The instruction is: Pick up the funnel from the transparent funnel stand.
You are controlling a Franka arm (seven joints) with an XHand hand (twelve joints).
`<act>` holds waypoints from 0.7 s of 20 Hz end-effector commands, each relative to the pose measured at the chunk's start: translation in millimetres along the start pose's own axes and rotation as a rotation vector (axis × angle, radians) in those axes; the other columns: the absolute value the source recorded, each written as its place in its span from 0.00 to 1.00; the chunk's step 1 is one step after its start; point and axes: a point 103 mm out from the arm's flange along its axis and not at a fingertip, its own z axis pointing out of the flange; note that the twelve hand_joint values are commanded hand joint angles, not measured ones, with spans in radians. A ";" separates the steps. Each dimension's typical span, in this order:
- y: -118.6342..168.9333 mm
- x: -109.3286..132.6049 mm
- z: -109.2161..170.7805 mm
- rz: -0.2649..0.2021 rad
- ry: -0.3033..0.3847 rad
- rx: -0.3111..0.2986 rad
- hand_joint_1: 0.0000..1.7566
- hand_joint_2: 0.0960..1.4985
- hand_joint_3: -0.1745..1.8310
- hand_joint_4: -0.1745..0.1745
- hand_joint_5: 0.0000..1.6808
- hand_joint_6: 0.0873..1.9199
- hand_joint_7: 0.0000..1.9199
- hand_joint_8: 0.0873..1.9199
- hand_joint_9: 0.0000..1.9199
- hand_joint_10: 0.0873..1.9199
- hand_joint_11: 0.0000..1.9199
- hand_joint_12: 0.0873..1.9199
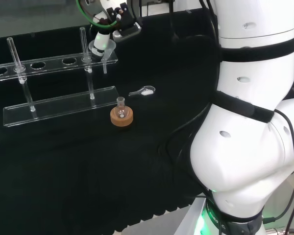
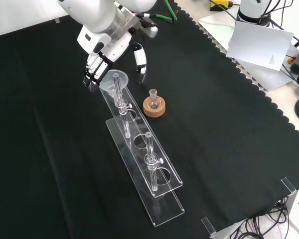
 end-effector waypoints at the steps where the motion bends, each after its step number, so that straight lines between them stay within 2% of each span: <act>1: 4.9 1.1 6.2 -0.003 -0.010 0.024 0.42 0.36 0.30 0.65 0.05 0.00 0.00 0.13 0.06 0.46 0.20 0.76; 4: 7.2 -0.2 9.5 0.003 -0.017 0.043 0.43 0.35 0.31 0.65 0.05 0.00 0.00 0.15 0.08 0.45 0.20 0.76; 7: 8.2 -3.4 10.4 0.009 -0.032 0.019 0.44 0.35 0.32 0.65 0.05 0.00 0.00 0.18 0.10 0.44 0.20 0.75; 14: 11.7 -7.5 9.9 0.026 -0.071 0.016 0.46 0.34 0.35 0.63 0.10 0.00 0.00 0.28 0.16 0.39 0.21 0.75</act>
